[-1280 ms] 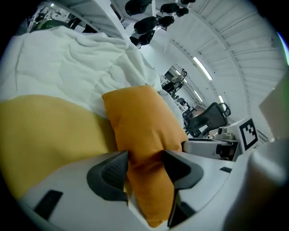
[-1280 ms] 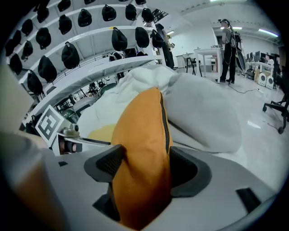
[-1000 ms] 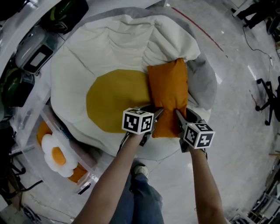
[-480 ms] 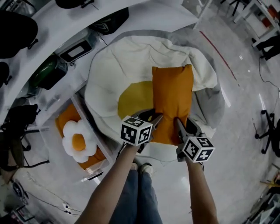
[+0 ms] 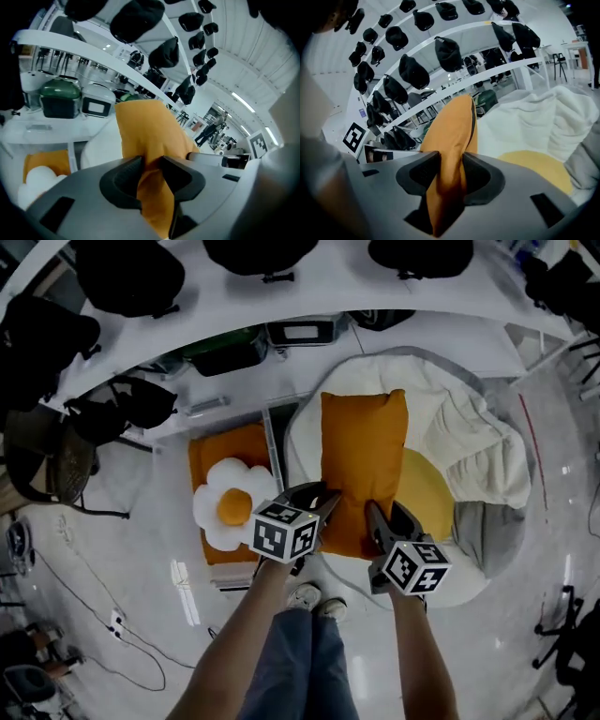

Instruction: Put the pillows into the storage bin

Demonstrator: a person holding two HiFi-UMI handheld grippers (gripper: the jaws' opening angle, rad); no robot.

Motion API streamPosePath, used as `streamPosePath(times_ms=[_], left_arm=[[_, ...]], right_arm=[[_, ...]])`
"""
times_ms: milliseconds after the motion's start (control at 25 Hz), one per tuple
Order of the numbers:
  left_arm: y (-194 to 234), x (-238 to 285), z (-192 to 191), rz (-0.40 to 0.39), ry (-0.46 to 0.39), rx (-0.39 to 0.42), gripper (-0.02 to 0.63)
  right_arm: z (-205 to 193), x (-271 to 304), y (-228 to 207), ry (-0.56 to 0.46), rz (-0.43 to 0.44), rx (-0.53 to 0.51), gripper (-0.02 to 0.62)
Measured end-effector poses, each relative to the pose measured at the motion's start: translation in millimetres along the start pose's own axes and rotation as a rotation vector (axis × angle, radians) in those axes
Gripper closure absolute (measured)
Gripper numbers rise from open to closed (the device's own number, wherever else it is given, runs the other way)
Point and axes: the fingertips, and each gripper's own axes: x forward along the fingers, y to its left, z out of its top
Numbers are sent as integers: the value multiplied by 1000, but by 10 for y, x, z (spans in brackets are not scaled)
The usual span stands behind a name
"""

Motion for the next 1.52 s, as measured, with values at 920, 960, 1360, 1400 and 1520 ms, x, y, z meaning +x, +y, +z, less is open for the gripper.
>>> streamPosePath(times_ms=[920, 960, 1360, 1400, 1520], left_arm=[[2832, -2347, -1505, 525, -90, -276, 479], [2867, -2329, -1571, 531, -87, -289, 469], [2827, -2345, -1604, 526, -132, -312, 448], [2801, -2356, -1527, 526, -141, -304, 448], [2673, -2405, -1193, 519, -187, -259, 448]], right_arm=[[-1839, 1984, 2457, 306, 294, -225, 312], [-1883, 1999, 2415, 315, 287, -233, 298], [-1820, 1902, 2242, 296, 261, -219, 288], [-1747, 1882, 2256, 283, 260, -221, 287], [-1474, 1779, 2344, 237, 278, -249, 288]])
